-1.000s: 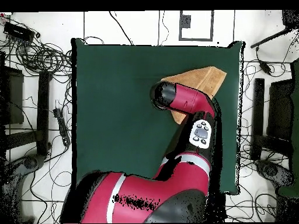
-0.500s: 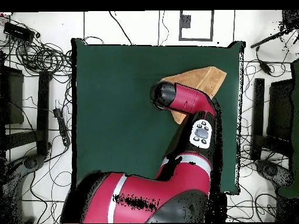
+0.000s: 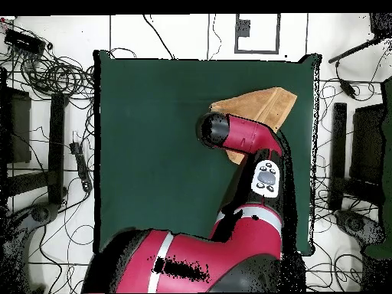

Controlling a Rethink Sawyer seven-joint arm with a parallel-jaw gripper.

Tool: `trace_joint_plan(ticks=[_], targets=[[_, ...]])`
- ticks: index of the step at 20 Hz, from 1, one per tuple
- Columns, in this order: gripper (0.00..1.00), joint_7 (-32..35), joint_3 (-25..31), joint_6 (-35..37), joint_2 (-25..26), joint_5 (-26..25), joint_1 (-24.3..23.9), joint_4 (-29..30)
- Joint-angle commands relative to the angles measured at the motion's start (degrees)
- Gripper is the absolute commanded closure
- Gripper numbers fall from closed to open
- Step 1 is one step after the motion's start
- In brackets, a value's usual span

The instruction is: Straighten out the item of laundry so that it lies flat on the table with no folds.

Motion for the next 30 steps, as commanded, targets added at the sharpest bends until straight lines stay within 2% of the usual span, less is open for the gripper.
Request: trace_joint_plan(ticks=[1,5,9,11,16,18,20,21,26,30], targets=[[1.0,-3.2,9.4,-5.9,4.2,-6.9,-0.8,10.1],[1.0,-5.1,11.8,-3.5,3.4,-8.7,-2.5,11.0],[1.0,-0.3,6.2,5.1,4.3,-9.1,1.9,8.0],[1.0,-0.2,6.6,6.8,4.0,-9.1,1.8,8.3],[1.0,-4.2,11.1,5.7,2.4,-9.6,-1.6,11.1],[1.0,-3.9,10.7,1.1,1.9,-11.3,-1.0,11.9],[1.0,-0.5,9.7,-6.6,1.7,-12.3,-0.3,12.9],[1.0,0.4,9.3,-7.5,1.8,-12.5,-0.1,12.8],[1.0,-0.9,6.9,1.0,1.4,-13.4,1.6,10.1],[1.0,-3.3,8.7,4.7,-0.4,-13.8,-0.2,10.2]])
